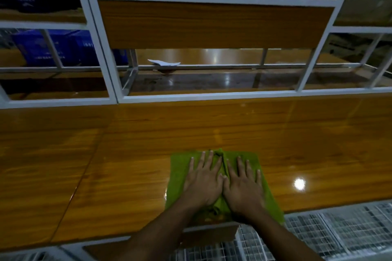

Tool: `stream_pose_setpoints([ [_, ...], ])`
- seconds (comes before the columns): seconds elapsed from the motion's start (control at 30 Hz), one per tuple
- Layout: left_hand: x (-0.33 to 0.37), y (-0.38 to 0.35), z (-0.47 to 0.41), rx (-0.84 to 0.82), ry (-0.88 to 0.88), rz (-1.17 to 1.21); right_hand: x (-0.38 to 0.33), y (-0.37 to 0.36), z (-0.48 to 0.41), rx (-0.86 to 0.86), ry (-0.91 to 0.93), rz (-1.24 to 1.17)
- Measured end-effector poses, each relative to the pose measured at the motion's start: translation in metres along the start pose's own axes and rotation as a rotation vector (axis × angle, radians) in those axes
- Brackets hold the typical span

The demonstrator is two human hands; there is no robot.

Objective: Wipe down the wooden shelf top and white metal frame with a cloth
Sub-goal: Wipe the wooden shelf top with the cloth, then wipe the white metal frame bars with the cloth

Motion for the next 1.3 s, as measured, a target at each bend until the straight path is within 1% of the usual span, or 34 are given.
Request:
stream_pose_setpoints([
  [0.1, -0.011, 0.004, -0.018, -0.004, -0.012, 0.010, 0.000, 0.001, -0.024, -0.012, 0.013, -0.016],
  [0.23, -0.039, 0.006, -0.040, 0.000, 0.020, 0.001, -0.015, -0.001, -0.056, -0.019, 0.046, -0.009],
  [0.33, -0.067, 0.009, -0.052, 0.018, 0.026, 0.020, -0.037, -0.003, -0.077, -0.033, 0.110, -0.029],
  [0.4, -0.090, 0.013, -0.058, 0.038, 0.036, 0.054, -0.055, -0.005, -0.093, -0.013, 0.165, -0.045],
  [0.5, -0.129, 0.021, -0.066, 0.061, 0.096, 0.094, -0.081, -0.009, -0.116, -0.008, 0.222, -0.034],
  [0.6, -0.162, 0.027, -0.075, 0.073, 0.144, 0.127, -0.104, -0.015, -0.142, -0.054, 0.226, -0.012],
  [0.7, -0.189, 0.031, -0.088, 0.068, 0.197, 0.133, -0.128, -0.017, -0.167, 0.001, 0.254, -0.033],
  [0.8, -0.216, 0.035, -0.110, 0.070, 0.280, 0.124, -0.145, -0.019, -0.194, -0.058, 0.301, -0.054],
  [0.87, -0.235, 0.041, -0.126, 0.118, 0.290, 0.114, -0.158, -0.020, -0.217, -0.079, 0.307, -0.051],
  [1.0, -0.271, 0.052, -0.159, 0.214, 0.279, 0.109, -0.191, -0.025, -0.268, -0.062, 0.318, -0.051],
  [1.17, -0.309, 0.065, -0.209, 0.248, 0.282, 0.077, -0.228, -0.030, -0.335, -0.121, 0.322, 0.020],
  [1.23, -0.321, 0.072, -0.225, 0.301, 0.309, 0.070, -0.241, -0.031, -0.357, -0.143, 0.318, 0.036],
  [1.3, -0.331, 0.079, -0.237, 0.342, 0.390, 0.076, -0.251, -0.036, -0.375, -0.130, 0.318, 0.038],
])
Point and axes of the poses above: each hand's wrist, its own z-axis away from the middle knuckle, its own y-axis out of the back of the hand, x = y × z, the point moved 2 cm from there along -z, towards the middle knuckle, and after that the axes turned 15 degrees about y, right-handed, at the moved point
